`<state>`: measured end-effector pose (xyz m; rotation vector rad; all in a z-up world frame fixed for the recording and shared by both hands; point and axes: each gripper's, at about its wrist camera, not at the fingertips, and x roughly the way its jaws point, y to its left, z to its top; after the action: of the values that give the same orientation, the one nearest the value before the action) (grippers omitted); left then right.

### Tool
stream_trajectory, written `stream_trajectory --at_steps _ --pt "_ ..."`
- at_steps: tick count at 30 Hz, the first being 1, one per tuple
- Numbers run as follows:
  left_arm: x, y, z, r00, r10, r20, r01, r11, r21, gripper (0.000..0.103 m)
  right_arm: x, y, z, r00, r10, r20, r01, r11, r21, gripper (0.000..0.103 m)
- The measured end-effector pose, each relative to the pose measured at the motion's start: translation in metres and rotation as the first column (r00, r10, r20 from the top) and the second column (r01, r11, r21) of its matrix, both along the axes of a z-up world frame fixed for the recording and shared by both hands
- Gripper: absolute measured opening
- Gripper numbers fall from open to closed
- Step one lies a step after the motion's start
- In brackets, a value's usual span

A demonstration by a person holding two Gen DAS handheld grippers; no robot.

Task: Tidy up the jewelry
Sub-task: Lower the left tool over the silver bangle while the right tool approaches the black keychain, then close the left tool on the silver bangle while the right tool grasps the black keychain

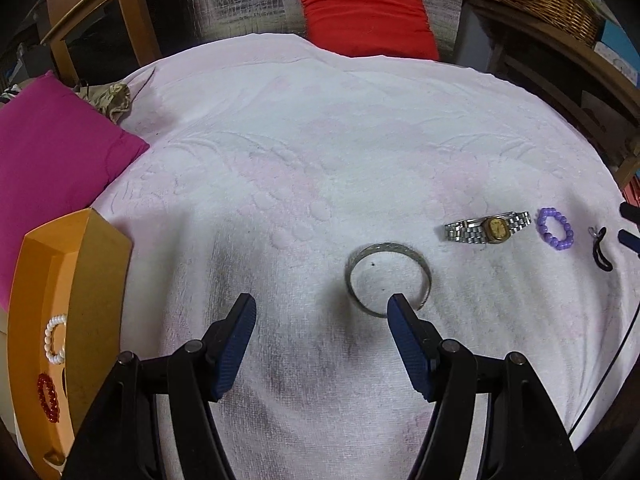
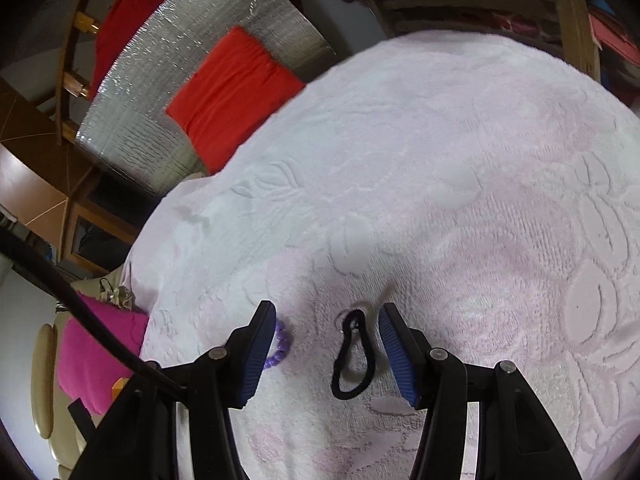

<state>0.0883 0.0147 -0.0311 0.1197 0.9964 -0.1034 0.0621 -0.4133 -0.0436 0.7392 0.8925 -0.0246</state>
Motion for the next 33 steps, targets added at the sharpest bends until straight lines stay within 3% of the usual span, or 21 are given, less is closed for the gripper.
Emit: stream_trajectory --at_steps 10,24,30,33 --pt "0.003 -0.008 -0.003 1.000 -0.022 -0.003 0.022 1.000 0.001 0.069 0.008 0.020 -0.011 0.998 0.043 -0.051 -0.045 0.998 -0.037 0.058" --pt "0.006 0.013 -0.015 0.999 -0.004 -0.039 0.005 1.000 0.027 0.069 0.014 0.027 -0.020 0.995 0.058 -0.081 -0.063 0.996 -0.060 0.056" --pt "0.005 0.010 -0.013 0.999 -0.014 -0.034 0.014 1.000 -0.003 0.069 0.020 0.032 -0.027 0.993 0.050 -0.103 -0.059 0.994 -0.086 0.049" --pt "0.005 0.000 -0.011 0.999 -0.035 -0.025 0.035 0.999 -0.011 0.069 0.020 0.033 -0.029 0.994 0.039 -0.102 -0.050 0.993 -0.107 0.040"
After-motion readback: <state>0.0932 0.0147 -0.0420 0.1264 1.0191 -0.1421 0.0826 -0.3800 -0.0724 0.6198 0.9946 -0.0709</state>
